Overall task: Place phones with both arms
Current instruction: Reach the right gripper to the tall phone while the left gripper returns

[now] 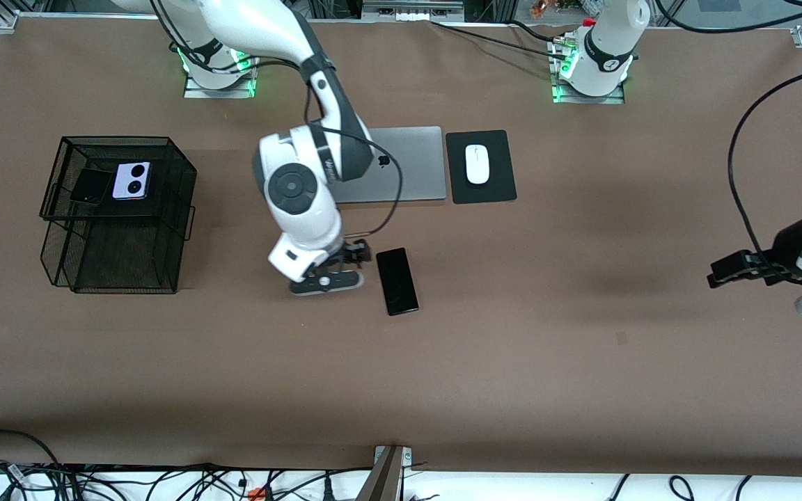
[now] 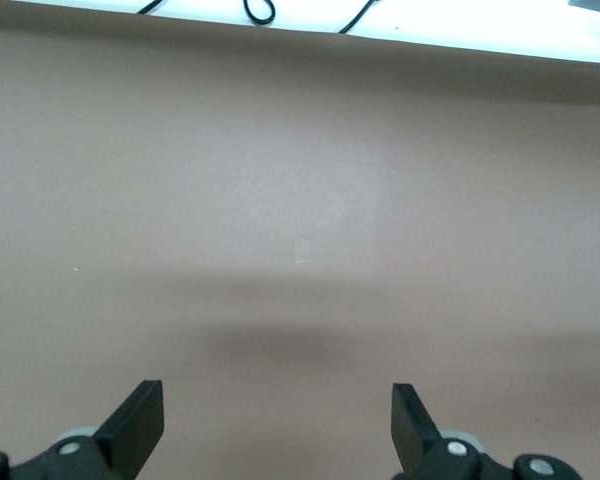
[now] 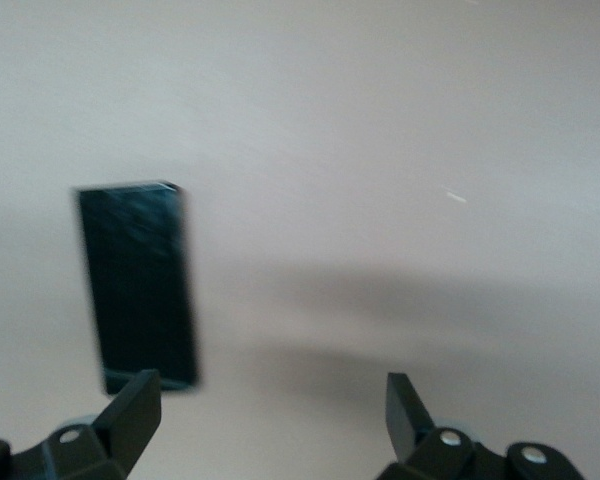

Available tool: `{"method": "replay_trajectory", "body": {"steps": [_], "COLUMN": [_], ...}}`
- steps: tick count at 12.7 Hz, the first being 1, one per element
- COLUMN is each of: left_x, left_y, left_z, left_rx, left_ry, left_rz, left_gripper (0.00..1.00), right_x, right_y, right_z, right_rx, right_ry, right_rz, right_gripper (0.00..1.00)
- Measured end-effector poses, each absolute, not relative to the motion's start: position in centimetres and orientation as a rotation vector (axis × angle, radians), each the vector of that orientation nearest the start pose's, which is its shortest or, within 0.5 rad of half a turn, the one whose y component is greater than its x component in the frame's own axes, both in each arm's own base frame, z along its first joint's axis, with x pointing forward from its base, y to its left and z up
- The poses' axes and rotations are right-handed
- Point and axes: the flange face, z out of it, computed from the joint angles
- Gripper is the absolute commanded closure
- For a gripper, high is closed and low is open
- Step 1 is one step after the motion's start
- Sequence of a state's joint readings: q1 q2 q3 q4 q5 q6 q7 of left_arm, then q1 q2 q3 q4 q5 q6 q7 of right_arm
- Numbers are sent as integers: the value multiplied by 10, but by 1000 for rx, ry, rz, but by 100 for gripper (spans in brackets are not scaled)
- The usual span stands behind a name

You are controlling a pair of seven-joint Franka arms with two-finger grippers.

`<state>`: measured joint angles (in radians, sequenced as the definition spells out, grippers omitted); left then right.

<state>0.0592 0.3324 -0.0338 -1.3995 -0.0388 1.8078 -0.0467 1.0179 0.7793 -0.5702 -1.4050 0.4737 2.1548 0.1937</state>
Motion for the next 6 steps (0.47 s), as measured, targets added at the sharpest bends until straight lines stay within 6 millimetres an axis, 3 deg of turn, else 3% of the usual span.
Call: {"method": "replay_trajectory", "body": {"steps": [4, 6], "left_x": [657, 657], "left_y": [8, 9], "left_z": [529, 525], "left_rx": [-3186, -3168], "left_ry": [-20, 21], "left_rz": [-120, -109], "left_gripper": [0, 0], "right_x": [588, 585], "right_y": [457, 466], "right_z": [236, 211], "right_rx": [-3029, -3012], "right_ry": [-331, -351], "right_rz": [-225, -297], "right_gripper": [1, 1]}}
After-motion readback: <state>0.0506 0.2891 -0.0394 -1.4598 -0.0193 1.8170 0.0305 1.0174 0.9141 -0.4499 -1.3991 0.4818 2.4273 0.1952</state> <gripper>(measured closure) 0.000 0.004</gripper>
